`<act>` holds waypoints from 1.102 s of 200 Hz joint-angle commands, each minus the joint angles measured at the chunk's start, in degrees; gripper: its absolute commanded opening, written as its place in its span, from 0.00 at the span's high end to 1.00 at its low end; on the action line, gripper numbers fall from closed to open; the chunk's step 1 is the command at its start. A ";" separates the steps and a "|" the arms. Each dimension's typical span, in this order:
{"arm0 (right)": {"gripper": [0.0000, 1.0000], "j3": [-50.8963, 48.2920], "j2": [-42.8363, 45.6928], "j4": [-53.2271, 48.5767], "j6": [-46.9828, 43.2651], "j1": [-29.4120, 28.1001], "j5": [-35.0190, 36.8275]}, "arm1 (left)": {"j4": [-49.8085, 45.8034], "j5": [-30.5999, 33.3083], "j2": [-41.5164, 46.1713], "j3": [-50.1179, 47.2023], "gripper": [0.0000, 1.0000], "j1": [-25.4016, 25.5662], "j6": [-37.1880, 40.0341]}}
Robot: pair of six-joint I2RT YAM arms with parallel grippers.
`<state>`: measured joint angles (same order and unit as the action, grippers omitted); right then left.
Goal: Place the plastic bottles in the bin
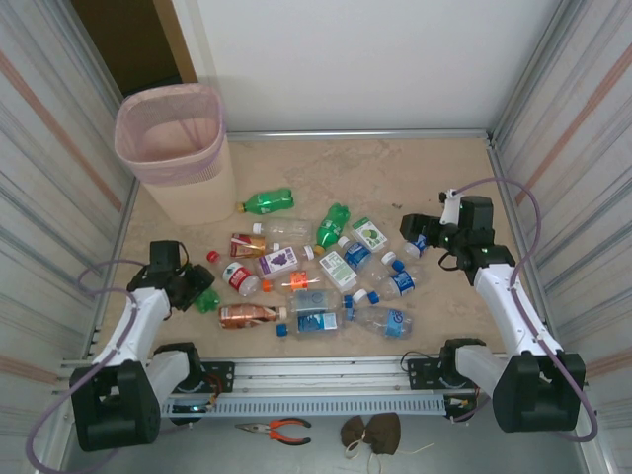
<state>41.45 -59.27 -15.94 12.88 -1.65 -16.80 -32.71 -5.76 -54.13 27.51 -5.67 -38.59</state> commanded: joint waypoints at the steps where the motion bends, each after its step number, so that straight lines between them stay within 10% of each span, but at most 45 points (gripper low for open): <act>1: 0.00 2.65 2.17 -2.28 -0.14 -0.29 -1.42 | -4.10 1.64 5.18 2.80 0.46 -0.57 1.31; 88: 0.00 5.26 6.35 -7.39 -0.49 -0.42 -1.32 | -9.00 -2.49 8.90 25.44 0.46 -0.57 13.97; 220: 0.01 11.05 7.65 -15.82 -4.53 -0.42 3.56 | -11.35 -2.37 -30.65 78.07 0.48 4.60 29.55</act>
<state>50.26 -53.01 -29.26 10.11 -1.65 -15.16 -43.44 -8.97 -78.81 98.67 -1.65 -13.06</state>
